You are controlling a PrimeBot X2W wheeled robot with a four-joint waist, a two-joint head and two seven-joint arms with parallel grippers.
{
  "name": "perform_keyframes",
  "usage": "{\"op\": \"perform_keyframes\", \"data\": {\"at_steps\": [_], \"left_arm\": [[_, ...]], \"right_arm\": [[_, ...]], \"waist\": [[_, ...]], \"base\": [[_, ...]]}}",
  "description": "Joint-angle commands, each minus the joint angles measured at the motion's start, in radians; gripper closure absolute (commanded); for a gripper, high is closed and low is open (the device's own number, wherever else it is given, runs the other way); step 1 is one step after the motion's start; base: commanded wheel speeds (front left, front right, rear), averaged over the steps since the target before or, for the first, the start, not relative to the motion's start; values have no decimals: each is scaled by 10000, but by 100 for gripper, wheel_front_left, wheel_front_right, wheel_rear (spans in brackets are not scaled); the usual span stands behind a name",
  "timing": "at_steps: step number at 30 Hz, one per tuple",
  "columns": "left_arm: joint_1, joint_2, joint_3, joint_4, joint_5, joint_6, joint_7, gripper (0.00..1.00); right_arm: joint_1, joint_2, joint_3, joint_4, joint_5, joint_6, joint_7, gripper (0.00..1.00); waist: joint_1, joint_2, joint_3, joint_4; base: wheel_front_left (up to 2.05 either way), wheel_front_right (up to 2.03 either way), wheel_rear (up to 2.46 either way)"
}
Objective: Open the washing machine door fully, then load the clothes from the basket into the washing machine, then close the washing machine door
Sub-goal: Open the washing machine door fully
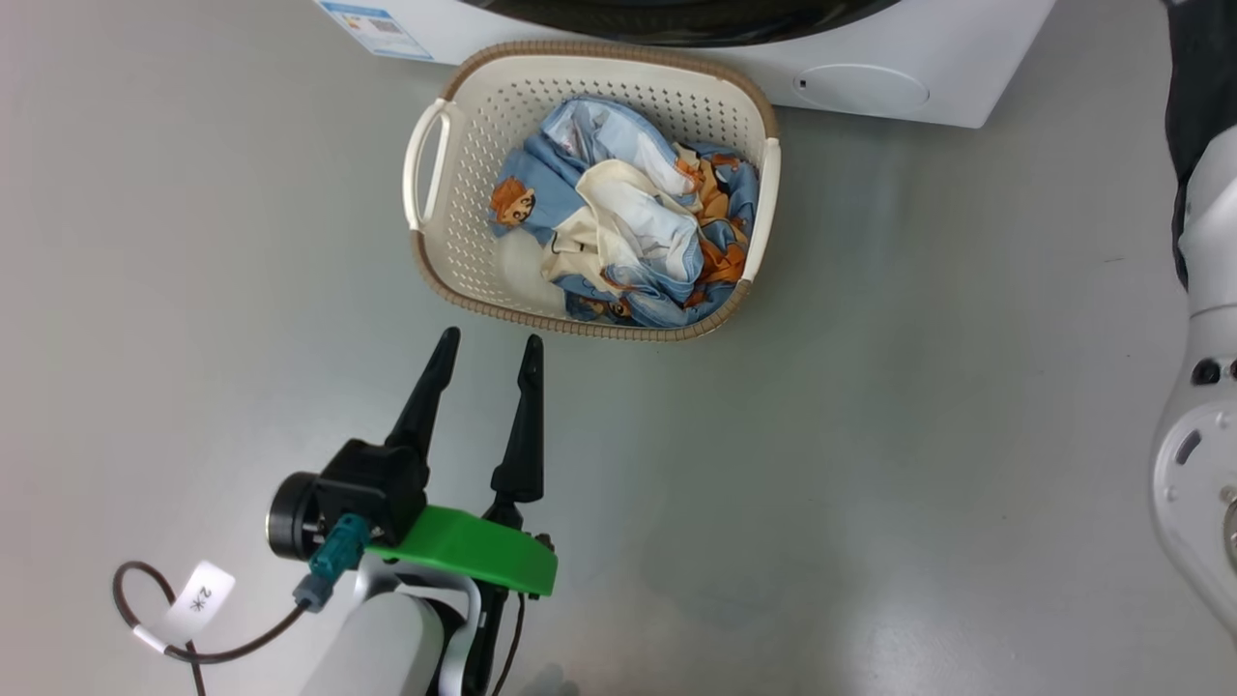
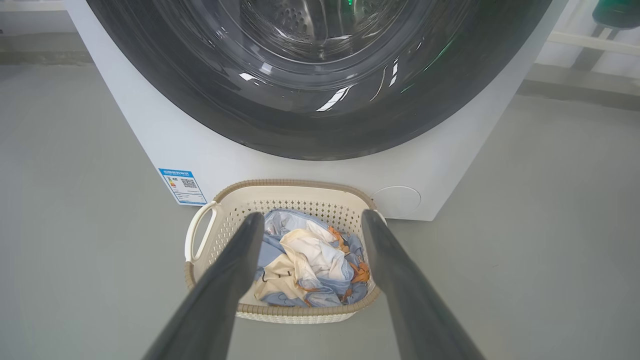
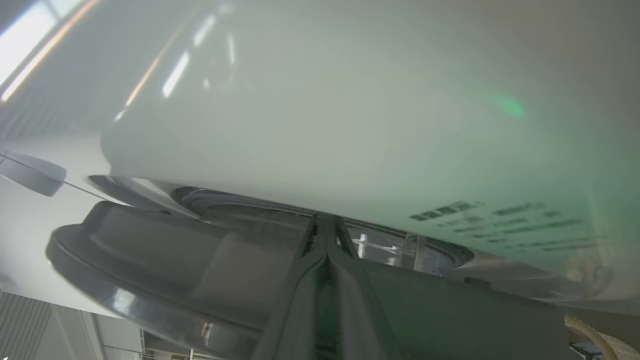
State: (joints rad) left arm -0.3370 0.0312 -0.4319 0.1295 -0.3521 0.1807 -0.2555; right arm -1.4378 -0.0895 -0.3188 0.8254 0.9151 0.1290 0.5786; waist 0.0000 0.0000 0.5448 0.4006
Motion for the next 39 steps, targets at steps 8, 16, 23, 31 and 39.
{"op": "perform_keyframes", "data": {"at_steps": [8,16,23,31,39], "left_arm": [[-130,191,170,-337,-203,158,-63,0],[-165,191,129,-346,-179,207,-63,0],[-168,191,118,-318,-144,213,-63,0],[-109,191,143,-244,-42,183,-63,0],[-36,191,257,-168,105,124,-63,0]], "right_arm": [[-840,392,-182,741,-354,17,396,100],[-815,392,-247,963,-451,17,493,100],[-569,392,-93,1018,-353,17,590,100],[-161,392,-47,1010,-33,17,788,100],[321,392,148,1011,294,17,1020,100]], "waist": [[0,0,29,117],[0,0,24,88],[0,0,-56,43],[0,0,-308,-40],[0,0,-593,-186]], "base": [[0,0,0],[0,0,0],[0,0,0],[0,0,0],[0,0,0]]}}
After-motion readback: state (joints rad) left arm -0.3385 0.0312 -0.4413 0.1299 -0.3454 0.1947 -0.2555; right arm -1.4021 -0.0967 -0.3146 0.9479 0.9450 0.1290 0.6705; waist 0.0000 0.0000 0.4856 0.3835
